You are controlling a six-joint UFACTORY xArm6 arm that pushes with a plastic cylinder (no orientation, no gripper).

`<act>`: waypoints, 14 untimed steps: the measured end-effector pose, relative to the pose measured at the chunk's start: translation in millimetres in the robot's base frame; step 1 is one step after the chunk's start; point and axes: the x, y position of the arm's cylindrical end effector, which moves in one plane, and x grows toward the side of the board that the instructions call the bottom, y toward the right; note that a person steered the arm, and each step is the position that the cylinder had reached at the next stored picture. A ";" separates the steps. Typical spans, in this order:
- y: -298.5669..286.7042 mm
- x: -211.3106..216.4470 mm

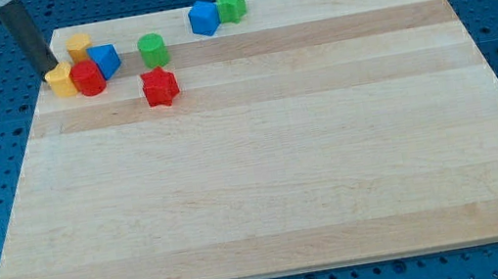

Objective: Place the yellow hexagon towards the top right side of the yellow heart

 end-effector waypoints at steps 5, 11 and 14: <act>19.1 26.9; -21.3 -1.7; 45.8 -97.1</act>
